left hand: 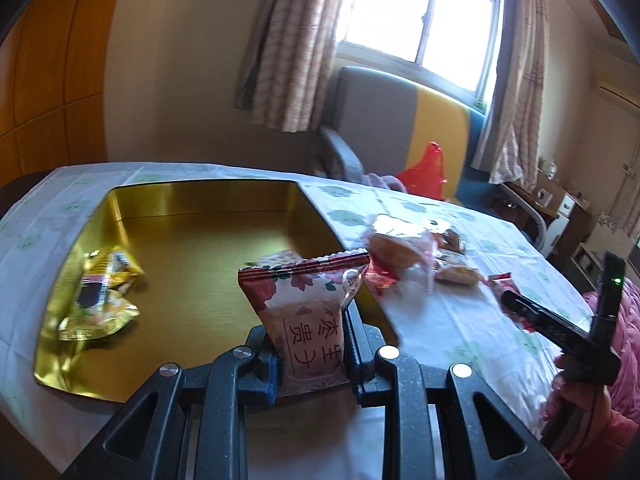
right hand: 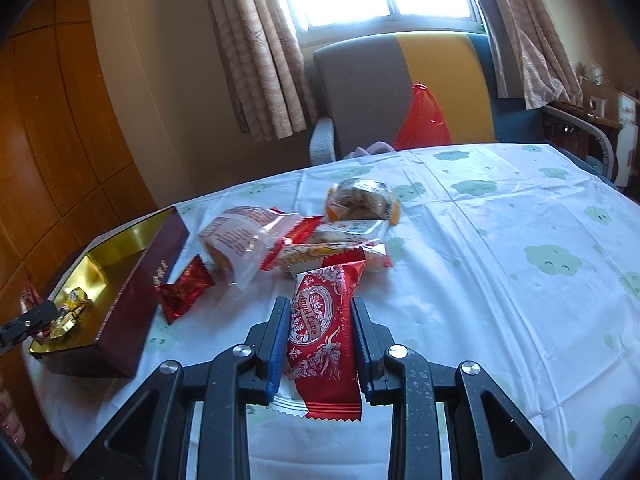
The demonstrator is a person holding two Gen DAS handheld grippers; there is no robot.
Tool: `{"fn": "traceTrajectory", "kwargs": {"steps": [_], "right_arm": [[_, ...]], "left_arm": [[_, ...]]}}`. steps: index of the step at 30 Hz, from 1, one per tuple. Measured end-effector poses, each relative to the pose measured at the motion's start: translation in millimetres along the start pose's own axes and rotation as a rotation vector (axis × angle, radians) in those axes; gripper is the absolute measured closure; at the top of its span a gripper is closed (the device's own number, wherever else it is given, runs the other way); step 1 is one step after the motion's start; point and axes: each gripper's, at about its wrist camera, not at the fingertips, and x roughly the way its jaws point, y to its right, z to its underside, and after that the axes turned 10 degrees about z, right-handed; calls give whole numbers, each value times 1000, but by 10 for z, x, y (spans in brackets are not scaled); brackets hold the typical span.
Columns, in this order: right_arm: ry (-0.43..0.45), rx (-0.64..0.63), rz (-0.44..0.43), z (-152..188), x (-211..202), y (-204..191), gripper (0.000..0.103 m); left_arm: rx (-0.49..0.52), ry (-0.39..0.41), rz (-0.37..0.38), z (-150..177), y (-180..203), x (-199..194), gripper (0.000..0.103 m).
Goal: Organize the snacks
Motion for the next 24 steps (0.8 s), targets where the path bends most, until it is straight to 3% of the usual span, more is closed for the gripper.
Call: {"fn": "traceTrajectory", "kwargs": {"steps": [8,24], "right_arm": [[-10,-11,-84,-61,-76,-328,73],[-20,-84,-242,-159,-167,-1075,73]], "left_arm": [[-21,-37,-77,-47,-398,-47,77],[-44,-186,-203,48,-998,20,77]]}}
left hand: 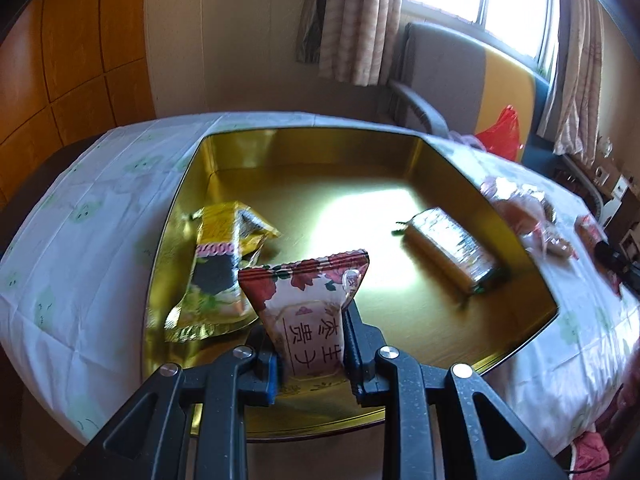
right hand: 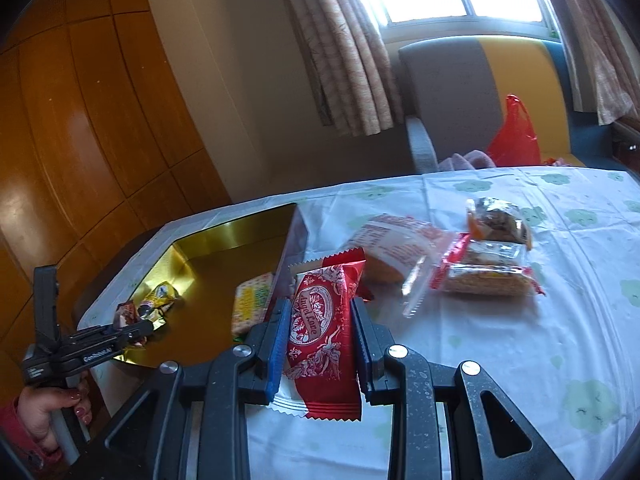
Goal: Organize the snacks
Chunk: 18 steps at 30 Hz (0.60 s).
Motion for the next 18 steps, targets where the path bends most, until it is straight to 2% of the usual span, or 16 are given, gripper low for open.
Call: {"fn": "traceTrajectory", "kwargs": {"steps": [6,18], "right_arm": [[-6,-34,-51,-32,53,-279,73],[-23,-116,-115,-9,152,-705,73]], "left_arm": [[0,-43,-26,56,-122,75,77],[14,-49,-42,30,-143,85,76]]}}
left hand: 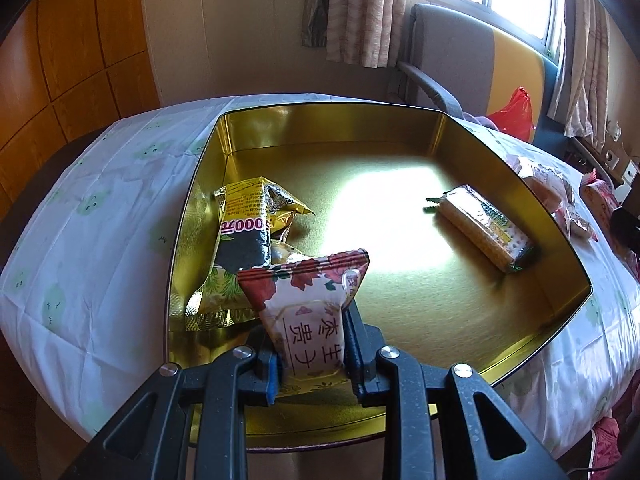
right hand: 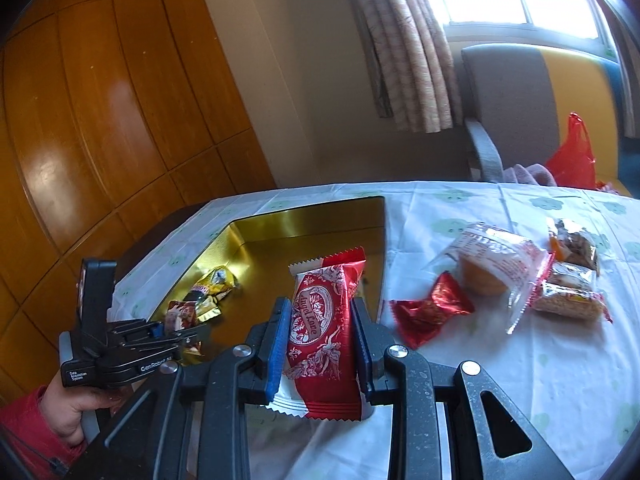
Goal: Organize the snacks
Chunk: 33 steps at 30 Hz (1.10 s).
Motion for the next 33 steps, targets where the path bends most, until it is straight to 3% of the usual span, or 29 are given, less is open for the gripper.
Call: {"fn": "traceTrajectory", "kwargs": {"steps": [10,18,24,33], "right_arm": [[-36,-15,-8,39,92,-88,73],[-68,-39,-14,60,206,-167,73],[-92,-58,-14,47,312,-229,73],[-143,-70,-30,30,545,-349,73]], "left_arm": [[-48,77,5,112,-22,-166,71],[-57,107,-70,58,-80,-179,71],[-126,175,-22,80,-57,-362,69],[-123,217,17,249,173,-562,69]]}}
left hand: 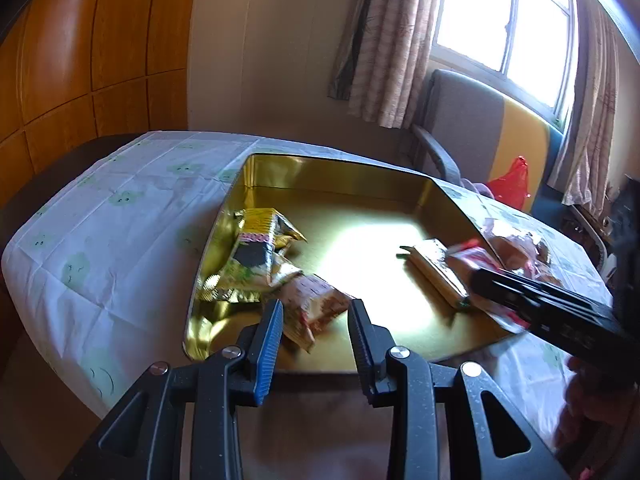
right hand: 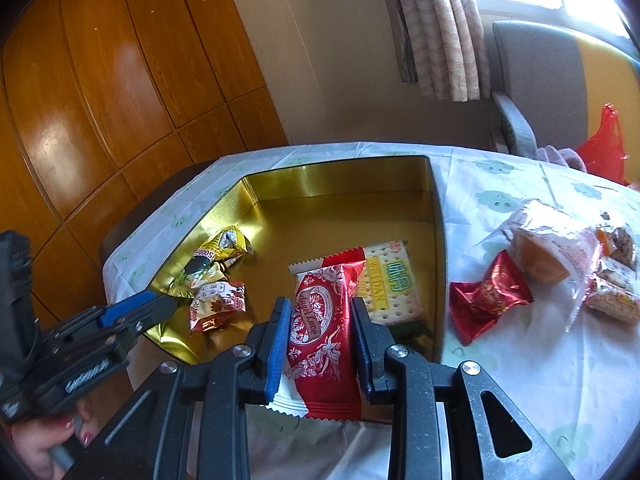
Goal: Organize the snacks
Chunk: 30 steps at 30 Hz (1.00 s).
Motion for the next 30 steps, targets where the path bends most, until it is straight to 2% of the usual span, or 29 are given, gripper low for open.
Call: {"fn": "traceTrajectory", "kwargs": {"steps": [8,9,13,15,24,30], "right_arm": [[-16,-25,8,-71,167,-91,71],[-19,-32,23,-78,187,-98,64],[9,-3,40,-72,106,-14,56],[19,28,43,-53,43,62,48],[18,84,41,7,-92,215,45],[51,99,55,62,-237,288,42]], "left_arm": [[10,-10,16,83,110,-46,69],[8,-11,17,88,115,-50,69],[11,-9,21,106,143,-67,69],[8,-10,24,118,162,-65,69],[30,-27,89,168,322,-49,69],[70,-55,139,245,495,-9,68]]}}
